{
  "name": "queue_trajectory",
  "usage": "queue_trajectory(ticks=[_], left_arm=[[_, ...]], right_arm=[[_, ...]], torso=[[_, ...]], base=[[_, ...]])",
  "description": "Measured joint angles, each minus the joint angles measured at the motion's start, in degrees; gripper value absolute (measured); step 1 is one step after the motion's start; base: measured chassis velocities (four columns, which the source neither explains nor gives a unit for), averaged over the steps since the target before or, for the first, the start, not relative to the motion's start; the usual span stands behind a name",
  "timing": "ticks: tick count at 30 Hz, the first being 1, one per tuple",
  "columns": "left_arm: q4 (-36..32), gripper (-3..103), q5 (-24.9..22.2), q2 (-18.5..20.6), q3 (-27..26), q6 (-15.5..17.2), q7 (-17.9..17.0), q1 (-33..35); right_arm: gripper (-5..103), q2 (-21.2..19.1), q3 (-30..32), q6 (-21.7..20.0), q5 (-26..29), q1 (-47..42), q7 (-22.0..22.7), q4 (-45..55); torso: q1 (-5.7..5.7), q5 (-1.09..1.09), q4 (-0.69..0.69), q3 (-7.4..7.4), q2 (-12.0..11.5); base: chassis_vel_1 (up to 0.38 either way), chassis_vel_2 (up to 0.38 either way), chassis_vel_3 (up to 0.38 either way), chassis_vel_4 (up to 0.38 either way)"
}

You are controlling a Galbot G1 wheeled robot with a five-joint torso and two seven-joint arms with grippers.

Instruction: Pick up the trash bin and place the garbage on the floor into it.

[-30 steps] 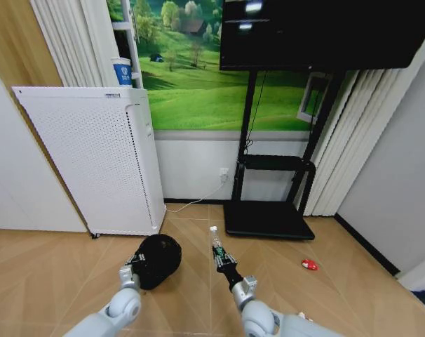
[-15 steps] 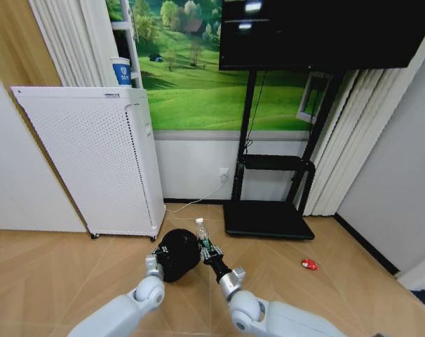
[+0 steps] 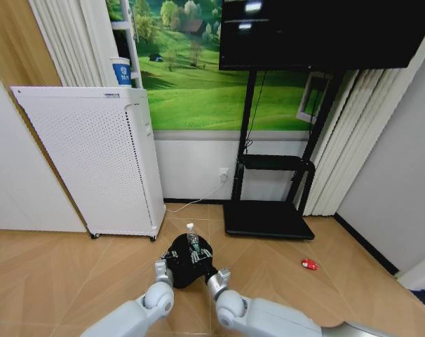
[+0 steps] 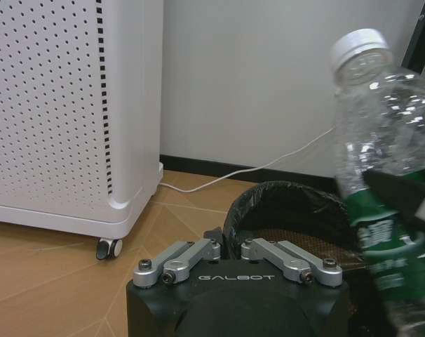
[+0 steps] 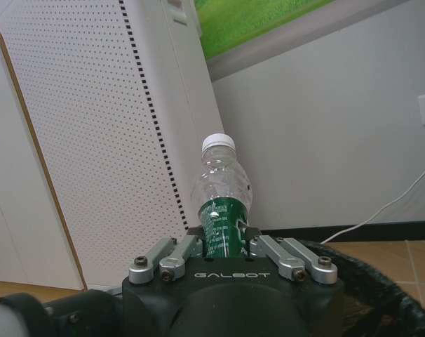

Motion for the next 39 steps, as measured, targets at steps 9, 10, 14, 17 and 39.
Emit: queue_trajectory(ticks=[9, 10, 14, 17, 39], left_arm=[[-1.1, 7, -0.1, 0.6, -0.8, -0.1, 0.9, 1.2], [-1.3, 7, 0.0, 0.8, -0.9, -0.1, 1.0, 1.5], [-1.8, 7, 0.2, 1.3, -1.4, -0.2, 1.3, 2.5], [-2.4, 7, 0.8, 1.8, -1.9, -0.3, 1.4, 3.6], [-7.0, 7, 2.8, 6.9, -11.0, -0.5, 2.7, 9.4]], right_arm=[[51, 3.5, 0.0, -0.2, -0.6, -0.2, 1.2, -3.8], [51, 3.4, 0.2, -0.1, -0.7, -0.3, 1.2, -3.8], [62, 2.9, 0.5, 0.0, -0.9, -0.6, 1.2, -3.8], [78, 1.7, 0.9, 0.1, -1.1, -0.8, 1.4, -3.3], [100, -12.3, 15.5, -0.1, 0.5, -6.4, 1.8, -2.2]], torso=[[0.00, 0.00, -0.01, 0.00, 0.0], [0.00, 0.00, -0.01, 0.00, 0.0], [0.00, 0.01, -0.01, 0.00, 0.0], [-0.01, 0.01, -0.01, 0.00, 0.0], [-0.01, 0.03, 0.01, -0.01, 0.0]], base=[[0.000, 0.000, 0.000, 0.000], [0.000, 0.000, 0.000, 0.000], [0.000, 0.000, 0.000, 0.000], [0.000, 0.000, 0.000, 0.000], [0.000, 0.000, 0.000, 0.000]])
